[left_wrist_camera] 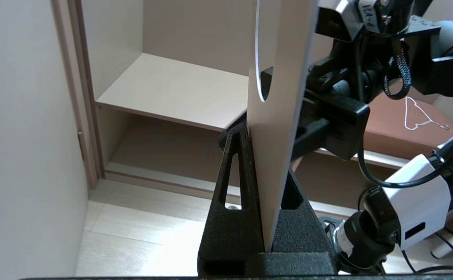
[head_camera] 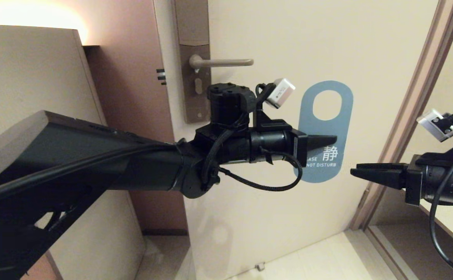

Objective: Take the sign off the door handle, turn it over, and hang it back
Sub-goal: Hand it to the other hand

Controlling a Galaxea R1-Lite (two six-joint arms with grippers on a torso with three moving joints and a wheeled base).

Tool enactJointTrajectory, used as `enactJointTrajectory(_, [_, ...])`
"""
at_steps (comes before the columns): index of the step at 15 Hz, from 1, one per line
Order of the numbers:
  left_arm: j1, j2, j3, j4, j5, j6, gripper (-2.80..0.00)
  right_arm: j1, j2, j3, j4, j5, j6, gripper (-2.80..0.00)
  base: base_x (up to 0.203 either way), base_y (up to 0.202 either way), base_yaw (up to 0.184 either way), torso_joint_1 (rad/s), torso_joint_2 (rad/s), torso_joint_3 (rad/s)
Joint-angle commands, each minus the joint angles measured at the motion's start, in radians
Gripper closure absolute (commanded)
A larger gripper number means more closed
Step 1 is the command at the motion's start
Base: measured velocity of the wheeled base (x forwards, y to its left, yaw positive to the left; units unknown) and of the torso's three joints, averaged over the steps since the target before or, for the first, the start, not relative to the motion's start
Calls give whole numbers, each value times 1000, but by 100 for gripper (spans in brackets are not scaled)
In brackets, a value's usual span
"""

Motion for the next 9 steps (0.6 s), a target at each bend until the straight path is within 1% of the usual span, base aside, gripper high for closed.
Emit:
enactJointTrajectory(1, [0,11,3,-4,-3,-2,0,-1,-13,19,-1,0,-8,-280,0,0,0,0,0,0])
enactJointTrajectory(4, [0,10,13,-12,-4,-2,0,-3,-35,42,-3,0,-12,-280,0,0,0,0,0,0])
enactJointTrajectory(6, [0,9,42,-59,-4,-9,0,-1,-36,36,-3,2,-13,-280,0,0,0,0,0,0])
enactJointTrajectory(9, [0,5,71,-136,-4,-70,0,0,-23,33,-3,8,-39,-280,0,0,0,0,0,0])
